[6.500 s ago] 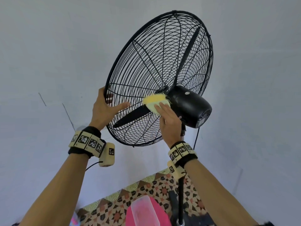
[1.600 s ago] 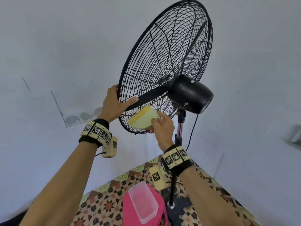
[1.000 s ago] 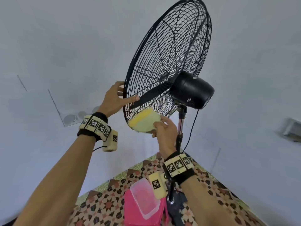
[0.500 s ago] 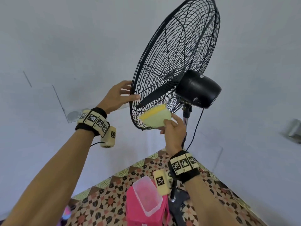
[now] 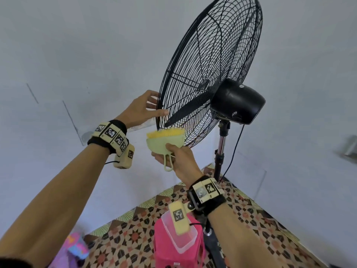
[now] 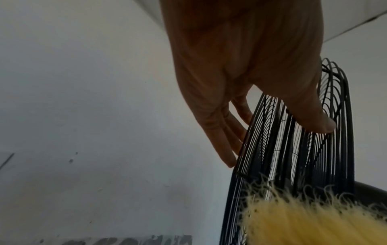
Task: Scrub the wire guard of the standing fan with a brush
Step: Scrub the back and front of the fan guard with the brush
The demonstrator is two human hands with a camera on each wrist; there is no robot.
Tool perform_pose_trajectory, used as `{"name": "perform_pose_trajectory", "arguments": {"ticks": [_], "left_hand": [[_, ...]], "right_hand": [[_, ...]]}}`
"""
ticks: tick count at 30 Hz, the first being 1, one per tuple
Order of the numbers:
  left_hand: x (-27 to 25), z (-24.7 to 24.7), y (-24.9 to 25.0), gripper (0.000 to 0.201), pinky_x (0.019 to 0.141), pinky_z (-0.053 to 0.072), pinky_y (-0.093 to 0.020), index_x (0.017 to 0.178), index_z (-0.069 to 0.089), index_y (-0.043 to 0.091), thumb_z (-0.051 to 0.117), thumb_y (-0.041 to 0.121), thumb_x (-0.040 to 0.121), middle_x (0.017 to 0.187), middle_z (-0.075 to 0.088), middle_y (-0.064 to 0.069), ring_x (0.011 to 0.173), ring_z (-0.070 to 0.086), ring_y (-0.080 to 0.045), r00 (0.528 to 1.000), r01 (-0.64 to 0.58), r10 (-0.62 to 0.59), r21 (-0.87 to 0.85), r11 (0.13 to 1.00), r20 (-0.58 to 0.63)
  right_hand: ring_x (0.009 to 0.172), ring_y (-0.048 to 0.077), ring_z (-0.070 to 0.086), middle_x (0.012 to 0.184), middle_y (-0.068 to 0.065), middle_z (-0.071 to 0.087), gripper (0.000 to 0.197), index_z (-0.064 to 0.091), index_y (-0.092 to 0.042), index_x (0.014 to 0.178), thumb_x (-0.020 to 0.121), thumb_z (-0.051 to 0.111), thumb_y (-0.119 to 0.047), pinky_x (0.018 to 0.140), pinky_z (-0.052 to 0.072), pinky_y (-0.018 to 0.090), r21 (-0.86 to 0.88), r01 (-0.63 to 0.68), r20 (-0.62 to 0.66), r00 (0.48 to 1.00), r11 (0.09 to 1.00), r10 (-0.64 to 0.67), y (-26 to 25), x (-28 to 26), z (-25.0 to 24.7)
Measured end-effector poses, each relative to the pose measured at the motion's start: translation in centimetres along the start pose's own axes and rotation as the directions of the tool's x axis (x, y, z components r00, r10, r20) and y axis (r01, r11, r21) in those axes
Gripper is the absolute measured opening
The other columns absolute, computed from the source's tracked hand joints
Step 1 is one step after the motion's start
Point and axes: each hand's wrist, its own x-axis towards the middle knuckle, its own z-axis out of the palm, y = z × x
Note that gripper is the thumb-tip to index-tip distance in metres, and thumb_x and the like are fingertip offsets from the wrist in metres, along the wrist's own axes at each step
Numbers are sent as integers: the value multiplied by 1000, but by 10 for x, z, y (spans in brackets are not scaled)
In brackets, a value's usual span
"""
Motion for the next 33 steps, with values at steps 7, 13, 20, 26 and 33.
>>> {"name": "perform_pose_trajectory", "arguments": {"ticks": [7, 13, 20, 26, 33], "left_hand": [[9, -9, 12, 82, 97, 54, -34, 136, 49, 23, 85, 57, 70, 121, 66, 5, 108, 68, -10, 996, 19, -27, 93, 996, 89], [3, -9, 11, 82, 95, 51, -31, 137, 49, 23, 84, 55, 71, 120, 65, 7, 108, 66, -5, 995, 39, -46, 82, 996, 86], [2, -4, 10, 87, 99, 51, -35, 137, 50, 27, 85, 64, 66, 120, 66, 9, 110, 66, -8, 997, 36, -41, 71, 997, 61], [-2, -2, 13, 84, 94, 49, -30, 136, 51, 27, 84, 62, 67, 116, 65, 13, 107, 64, -1, 998, 45, -48, 61, 997, 45], [-6, 2, 13, 83, 94, 47, -31, 134, 52, 28, 83, 64, 67, 116, 67, 14, 108, 64, -1, 999, 42, -42, 48, 998, 17]], "right_hand": [[99, 38, 73, 118, 19, 70, 23, 62, -3, 125, 103, 56, -3, 73, 64, 39, 349, 401, -332, 898, 847, -288, 18, -3, 10], [105, 49, 69, 125, 28, 64, 18, 59, 3, 119, 102, 58, -3, 74, 64, 37, 188, 228, -175, 965, 955, -196, 35, -4, 22], [96, 37, 74, 125, 19, 66, 25, 62, -4, 127, 102, 60, -9, 69, 63, 33, 302, 467, -496, 821, 831, -281, 18, -3, -6], [89, 41, 75, 123, 25, 66, 16, 59, -2, 118, 103, 57, -5, 71, 64, 34, 93, 263, -227, 945, 960, -236, 36, -5, 15], [88, 36, 76, 125, 21, 64, 12, 61, -3, 113, 104, 57, -10, 66, 64, 32, 190, 431, -515, 809, 882, -284, 21, -3, -12]]}}
